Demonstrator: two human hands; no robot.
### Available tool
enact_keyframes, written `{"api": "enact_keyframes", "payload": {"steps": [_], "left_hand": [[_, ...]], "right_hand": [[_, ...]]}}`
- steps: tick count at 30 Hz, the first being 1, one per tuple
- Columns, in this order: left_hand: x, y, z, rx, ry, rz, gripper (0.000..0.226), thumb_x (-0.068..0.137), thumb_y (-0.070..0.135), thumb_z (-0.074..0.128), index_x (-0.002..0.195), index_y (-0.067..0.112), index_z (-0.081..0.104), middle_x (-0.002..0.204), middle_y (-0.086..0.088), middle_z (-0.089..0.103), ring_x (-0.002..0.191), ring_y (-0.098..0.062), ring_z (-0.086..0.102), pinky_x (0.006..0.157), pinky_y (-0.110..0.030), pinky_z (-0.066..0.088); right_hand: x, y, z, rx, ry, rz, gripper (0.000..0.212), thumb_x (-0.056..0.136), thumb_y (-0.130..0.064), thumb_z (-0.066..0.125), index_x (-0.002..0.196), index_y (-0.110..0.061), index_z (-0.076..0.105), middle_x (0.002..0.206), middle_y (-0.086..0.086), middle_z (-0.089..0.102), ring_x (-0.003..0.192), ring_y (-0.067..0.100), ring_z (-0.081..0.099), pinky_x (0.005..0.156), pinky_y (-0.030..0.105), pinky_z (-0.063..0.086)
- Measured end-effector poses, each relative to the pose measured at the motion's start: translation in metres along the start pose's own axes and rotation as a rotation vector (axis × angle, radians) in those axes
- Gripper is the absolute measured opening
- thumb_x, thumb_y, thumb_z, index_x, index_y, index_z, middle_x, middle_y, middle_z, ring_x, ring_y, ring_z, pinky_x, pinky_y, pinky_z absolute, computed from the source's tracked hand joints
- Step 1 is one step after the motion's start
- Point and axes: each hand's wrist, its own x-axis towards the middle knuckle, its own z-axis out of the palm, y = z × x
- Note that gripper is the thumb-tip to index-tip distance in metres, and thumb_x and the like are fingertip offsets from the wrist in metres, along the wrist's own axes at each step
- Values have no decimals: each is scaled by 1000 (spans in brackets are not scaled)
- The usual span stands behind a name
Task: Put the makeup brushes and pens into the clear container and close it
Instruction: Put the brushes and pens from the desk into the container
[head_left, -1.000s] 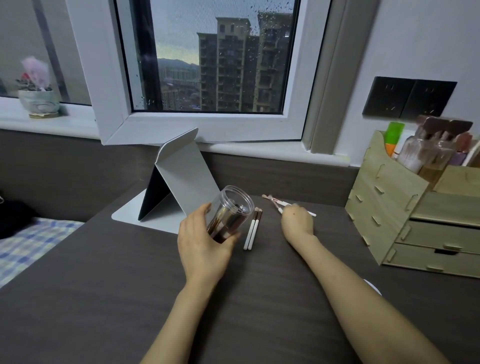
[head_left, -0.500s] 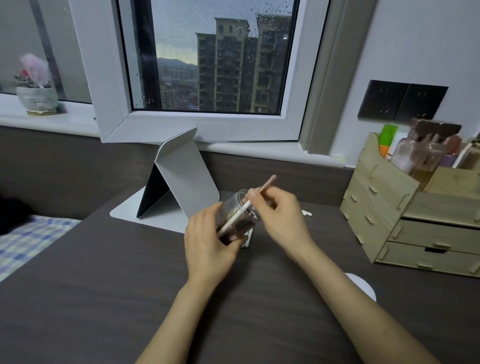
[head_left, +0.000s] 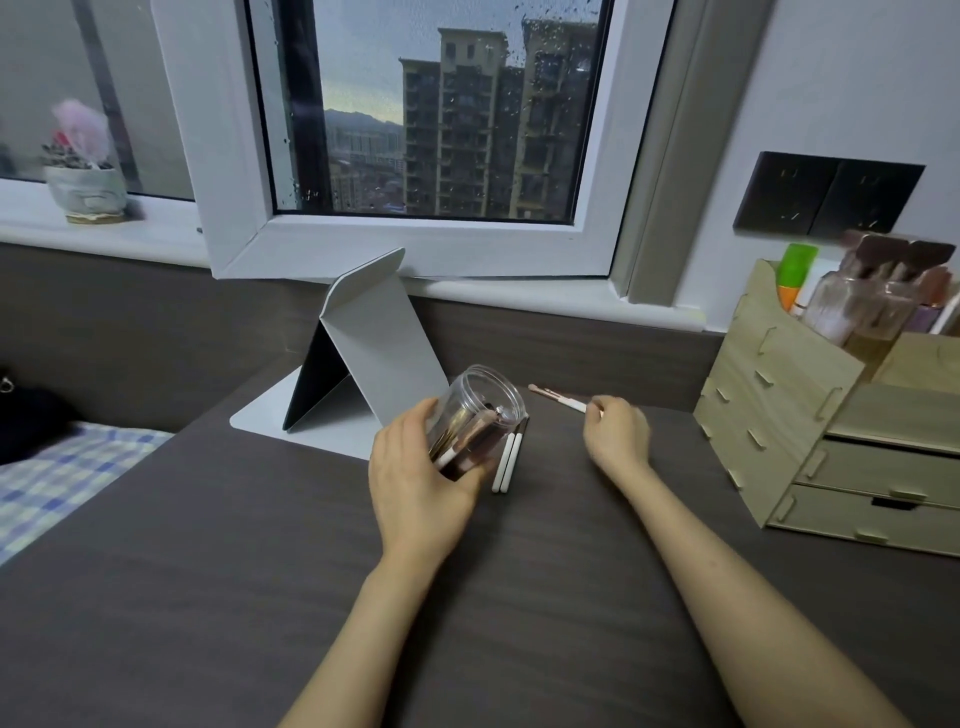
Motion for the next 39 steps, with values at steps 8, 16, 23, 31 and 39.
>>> {"api": "enact_keyframes", "payload": {"steps": [8, 16, 23, 31, 39], "left_hand": [[0, -4, 3, 25, -1, 33, 73, 50, 21, 87, 115, 11, 53, 105, -7, 63, 98, -27, 51, 82, -31, 36], [-1, -5, 5, 46, -17, 47, 74, 51, 25, 86, 115, 11, 52, 105, -7, 63, 96, -29, 52, 80, -33, 37], [-1, -5, 5, 48, -25, 46, 73, 52, 26, 86, 116, 11, 52, 106, -7, 62, 97, -29, 52, 81, -33, 38], [-2, -2, 5, 45, -49, 65, 73, 52, 25, 86, 115, 11, 53, 105, -7, 62, 96, -28, 53, 81, -32, 38], [-5, 4, 2, 13, -108, 134, 67, 55, 32, 80, 113, 15, 52, 101, -4, 62, 93, -20, 50, 78, -30, 38]], "right_hand": [[33, 24, 28, -618, -149, -208, 35, 97, -12, 35, 128, -5, 48, 130, 12, 58, 120, 30, 52, 95, 37, 40], [36, 23, 21, -487, -121, -131, 27, 89, -6, 48, 111, -2, 63, 119, 19, 62, 111, 36, 55, 88, 36, 46], [29, 17, -6, -226, -178, 69, 13, 80, -7, 56, 89, -3, 65, 96, 18, 66, 99, 37, 65, 71, 33, 46], [-41, -43, -84, 1236, -126, 6, 17, 92, 0, 50, 77, -8, 54, 59, 8, 67, 47, 10, 68, 52, 18, 58], [-91, -73, -79, 804, -234, -350, 10, 87, -12, 63, 85, -20, 68, 76, -3, 67, 65, -6, 60, 64, 10, 48]]}}
